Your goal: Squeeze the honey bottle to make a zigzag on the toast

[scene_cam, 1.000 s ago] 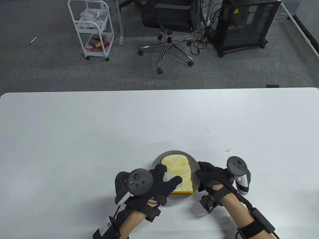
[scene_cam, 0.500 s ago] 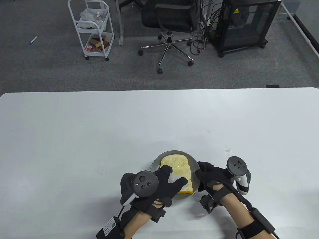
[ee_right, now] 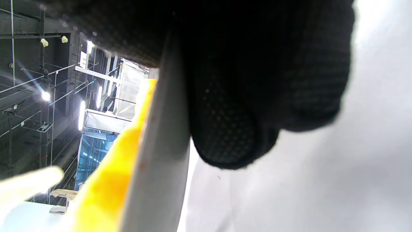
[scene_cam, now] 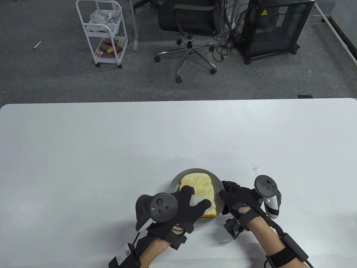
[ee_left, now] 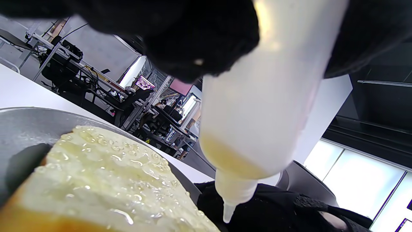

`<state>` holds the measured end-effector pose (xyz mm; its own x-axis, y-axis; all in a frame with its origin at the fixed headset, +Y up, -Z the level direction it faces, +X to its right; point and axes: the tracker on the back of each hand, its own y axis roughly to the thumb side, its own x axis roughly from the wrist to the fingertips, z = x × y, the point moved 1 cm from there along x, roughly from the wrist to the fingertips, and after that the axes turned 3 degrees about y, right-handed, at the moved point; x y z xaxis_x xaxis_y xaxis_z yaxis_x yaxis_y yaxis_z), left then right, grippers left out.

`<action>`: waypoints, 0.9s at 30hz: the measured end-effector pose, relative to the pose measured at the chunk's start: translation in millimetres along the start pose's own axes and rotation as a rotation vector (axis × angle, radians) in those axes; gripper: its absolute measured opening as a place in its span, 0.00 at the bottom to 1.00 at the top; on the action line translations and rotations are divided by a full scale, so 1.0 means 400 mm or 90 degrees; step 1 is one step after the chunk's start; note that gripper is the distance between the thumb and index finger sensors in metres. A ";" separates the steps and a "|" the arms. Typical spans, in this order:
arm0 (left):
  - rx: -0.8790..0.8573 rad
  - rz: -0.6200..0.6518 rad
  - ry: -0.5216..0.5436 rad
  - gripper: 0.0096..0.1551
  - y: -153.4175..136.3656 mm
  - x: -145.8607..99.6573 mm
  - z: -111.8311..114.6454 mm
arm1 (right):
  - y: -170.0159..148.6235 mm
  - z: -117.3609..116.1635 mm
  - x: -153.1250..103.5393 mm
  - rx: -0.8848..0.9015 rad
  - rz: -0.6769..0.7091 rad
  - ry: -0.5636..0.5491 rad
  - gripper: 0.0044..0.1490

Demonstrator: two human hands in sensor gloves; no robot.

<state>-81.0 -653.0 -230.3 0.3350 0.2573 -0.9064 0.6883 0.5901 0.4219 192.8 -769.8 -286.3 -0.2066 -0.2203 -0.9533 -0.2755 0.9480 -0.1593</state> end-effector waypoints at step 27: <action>-0.002 -0.030 0.028 0.44 -0.079 -0.045 -0.067 | 0.001 0.009 0.000 0.006 0.001 -0.003 0.35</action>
<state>-125.8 -655.8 -227.8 0.2731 0.2629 -0.9254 0.7011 0.6042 0.3786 195.9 -768.7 -287.3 -0.2026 -0.2179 -0.9547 -0.2668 0.9503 -0.1603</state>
